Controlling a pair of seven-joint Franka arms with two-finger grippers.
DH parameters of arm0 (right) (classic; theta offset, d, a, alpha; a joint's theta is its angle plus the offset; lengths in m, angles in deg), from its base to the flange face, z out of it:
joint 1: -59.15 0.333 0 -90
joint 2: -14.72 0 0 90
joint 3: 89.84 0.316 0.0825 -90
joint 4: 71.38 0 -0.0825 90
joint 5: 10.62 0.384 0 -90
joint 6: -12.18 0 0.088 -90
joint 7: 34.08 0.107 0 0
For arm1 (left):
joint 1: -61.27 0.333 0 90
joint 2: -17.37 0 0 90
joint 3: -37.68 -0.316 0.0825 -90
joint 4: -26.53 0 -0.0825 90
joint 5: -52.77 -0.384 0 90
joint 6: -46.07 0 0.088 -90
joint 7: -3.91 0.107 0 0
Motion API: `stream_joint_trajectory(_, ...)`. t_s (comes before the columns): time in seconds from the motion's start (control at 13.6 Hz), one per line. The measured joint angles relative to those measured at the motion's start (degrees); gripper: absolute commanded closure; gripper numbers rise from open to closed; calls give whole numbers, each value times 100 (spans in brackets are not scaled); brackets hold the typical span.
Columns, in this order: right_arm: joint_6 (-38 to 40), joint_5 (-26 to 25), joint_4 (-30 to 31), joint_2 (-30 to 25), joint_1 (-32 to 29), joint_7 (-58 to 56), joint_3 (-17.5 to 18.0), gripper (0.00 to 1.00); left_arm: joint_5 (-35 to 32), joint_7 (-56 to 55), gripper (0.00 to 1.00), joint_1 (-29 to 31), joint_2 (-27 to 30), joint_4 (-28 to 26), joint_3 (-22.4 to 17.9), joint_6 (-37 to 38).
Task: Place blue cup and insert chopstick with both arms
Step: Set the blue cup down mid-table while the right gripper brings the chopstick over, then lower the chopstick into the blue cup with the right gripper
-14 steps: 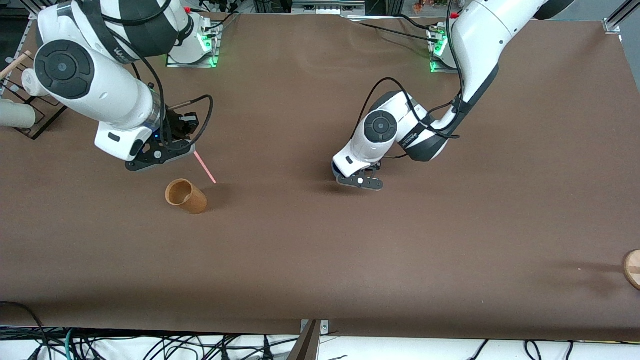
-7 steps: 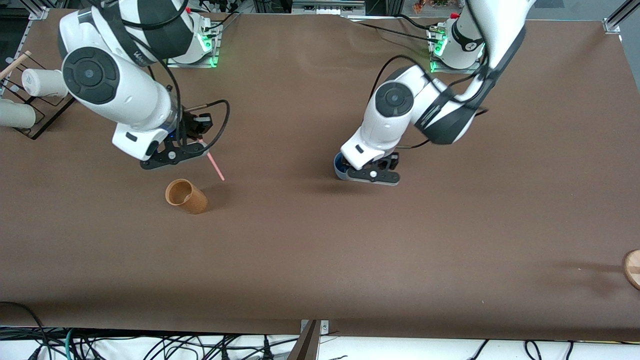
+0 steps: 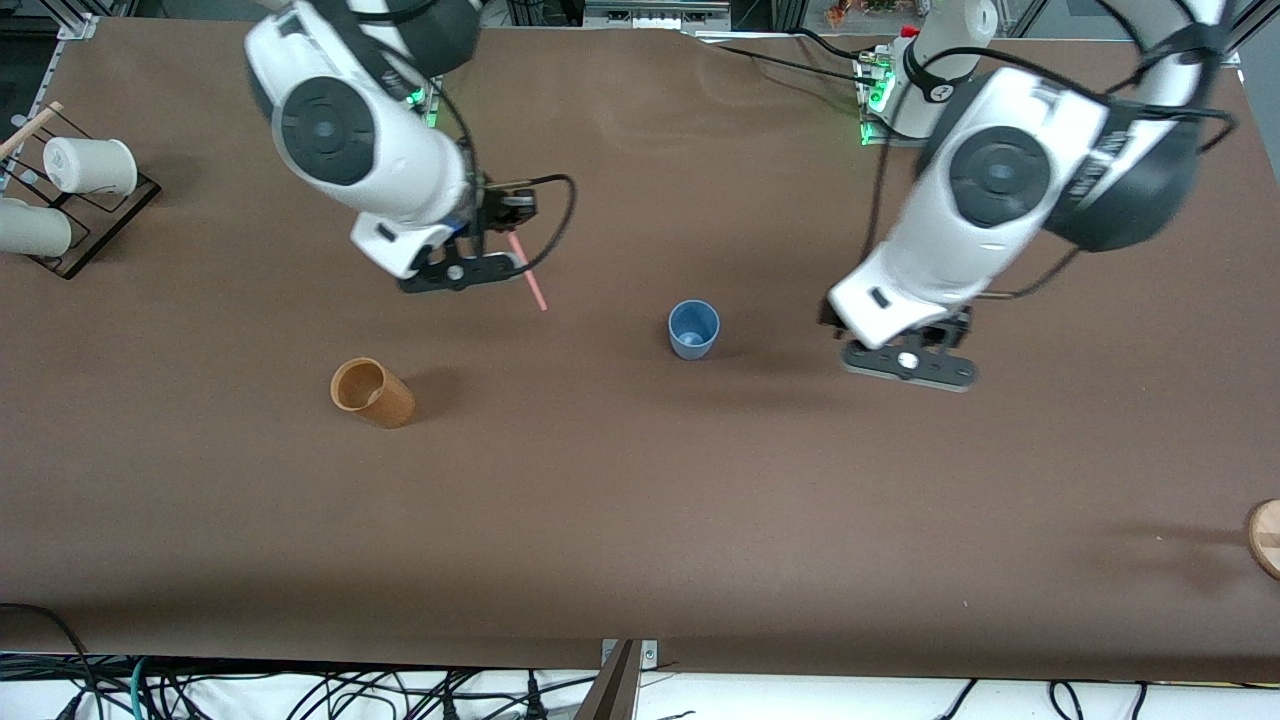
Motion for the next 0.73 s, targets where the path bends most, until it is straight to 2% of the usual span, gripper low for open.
stream_joint_trajectory(0.15,-76,268,-371,365,373,740,-2,100,412,633,0,263,181,10,-267,65)
stream_joint_trajectory(0.29,-350,350,-678,685,725,1385,-2,100,826,819,0,-158,604,-232,-1179,102)
stream_joint_trajectory(0.37,-572,361,-769,811,892,1677,0,100,1040,840,0,-459,878,-450,-1699,21)
stream_joint_trajectory(0.51,-1060,366,-841,1009,1176,2117,3,100,1202,854,0,-782,1454,-1052,-2358,-362)
stream_joint_trajectory(0.73,-1558,367,-854,1275,1512,2473,-1,100,1213,886,0,-818,2313,-2098,-2737,-683)
